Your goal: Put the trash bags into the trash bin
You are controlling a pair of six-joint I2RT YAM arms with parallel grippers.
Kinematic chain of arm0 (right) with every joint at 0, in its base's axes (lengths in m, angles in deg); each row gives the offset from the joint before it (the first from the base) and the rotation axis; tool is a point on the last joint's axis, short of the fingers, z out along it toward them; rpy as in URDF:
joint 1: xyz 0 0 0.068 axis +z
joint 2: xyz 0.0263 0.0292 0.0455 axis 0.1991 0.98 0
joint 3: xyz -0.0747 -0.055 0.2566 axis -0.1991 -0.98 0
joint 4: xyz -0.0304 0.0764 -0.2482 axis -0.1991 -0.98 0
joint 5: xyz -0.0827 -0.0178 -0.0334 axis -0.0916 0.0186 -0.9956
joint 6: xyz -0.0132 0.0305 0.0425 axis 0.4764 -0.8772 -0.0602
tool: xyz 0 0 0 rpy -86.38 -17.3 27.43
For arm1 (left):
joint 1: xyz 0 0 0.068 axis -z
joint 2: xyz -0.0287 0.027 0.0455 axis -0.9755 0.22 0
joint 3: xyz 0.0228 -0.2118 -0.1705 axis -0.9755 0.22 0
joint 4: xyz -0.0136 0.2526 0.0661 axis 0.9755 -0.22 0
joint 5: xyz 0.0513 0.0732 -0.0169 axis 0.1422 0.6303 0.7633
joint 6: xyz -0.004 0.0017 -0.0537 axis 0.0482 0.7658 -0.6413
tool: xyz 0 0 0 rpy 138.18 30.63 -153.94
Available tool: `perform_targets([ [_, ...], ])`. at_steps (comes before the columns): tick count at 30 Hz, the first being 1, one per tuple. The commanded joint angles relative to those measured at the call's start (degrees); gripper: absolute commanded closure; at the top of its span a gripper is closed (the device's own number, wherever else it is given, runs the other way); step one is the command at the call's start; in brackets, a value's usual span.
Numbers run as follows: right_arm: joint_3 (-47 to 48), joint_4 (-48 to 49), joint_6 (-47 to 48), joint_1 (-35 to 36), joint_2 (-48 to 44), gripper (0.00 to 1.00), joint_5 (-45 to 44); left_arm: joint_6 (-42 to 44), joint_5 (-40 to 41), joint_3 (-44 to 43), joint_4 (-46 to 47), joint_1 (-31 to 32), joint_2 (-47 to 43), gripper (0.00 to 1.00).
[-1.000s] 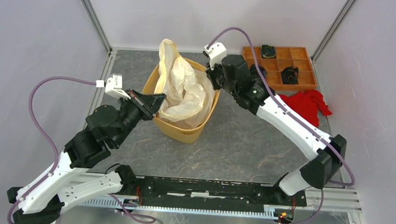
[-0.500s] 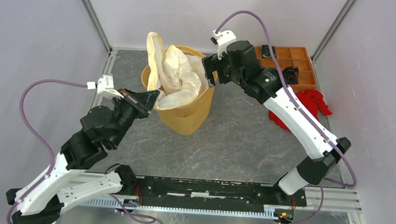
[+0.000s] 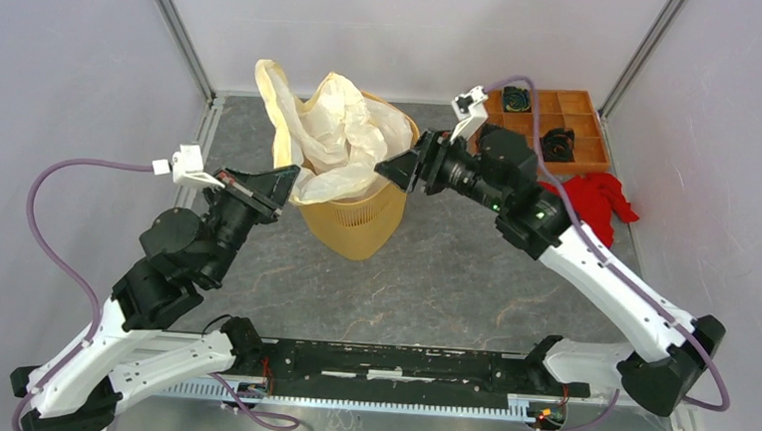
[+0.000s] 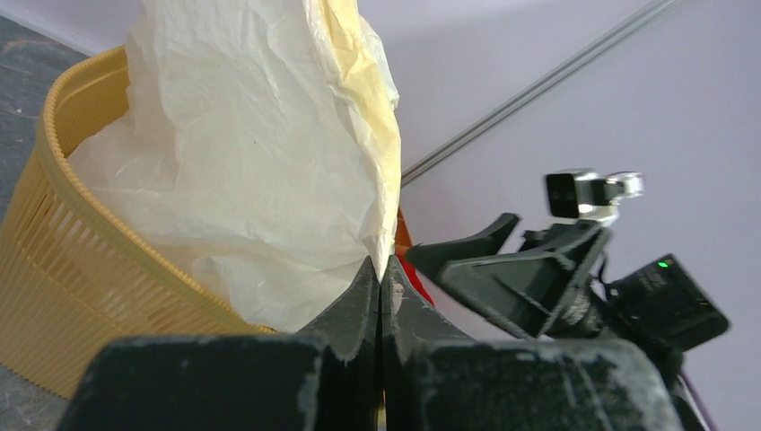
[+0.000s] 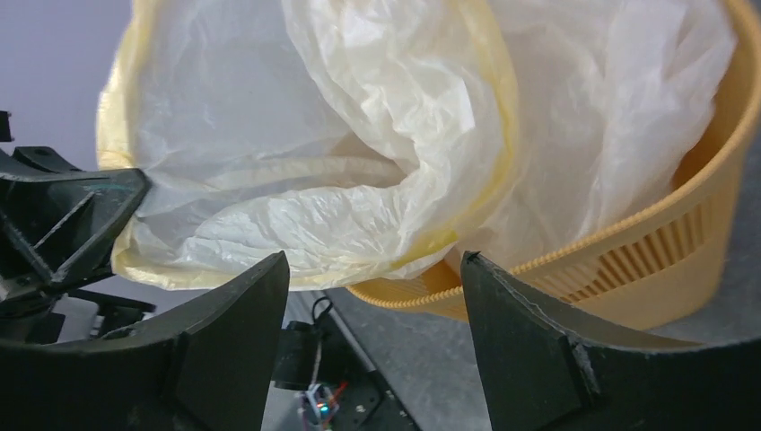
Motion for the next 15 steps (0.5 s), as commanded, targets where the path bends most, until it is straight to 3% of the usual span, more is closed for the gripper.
perform_targets([
  [1, -4.9, 13.4, -13.6, 0.2, 1.7, 0.23, 5.8, -1.8, 1.6, 1.1, 5.0, 0.1, -0.7, 0.98],
  [6, -7.7, 17.6, -15.9, 0.2, 3.3, 0.23, 4.0, -2.1, 1.5, 1.7, 5.6, 0.1, -0.8, 0.98],
  [10, -7.6, 21.0, -17.9, 0.3, 5.7, 0.32, 3.6, -2.3, 1.7, 2.2, 5.6, 0.1, -0.9, 0.98],
  [13, -7.3, 19.5, -17.2, 0.2, 5.9, 0.70, 1.0, -1.7, 2.3, 2.4, 5.1, 0.1, -0.9, 0.98],
  [15, -6.3, 14.8, -13.7, 0.2, 4.8, 0.85, -2.7, -0.5, 3.6, 2.6, 3.9, 0.0, -0.7, 0.98],
])
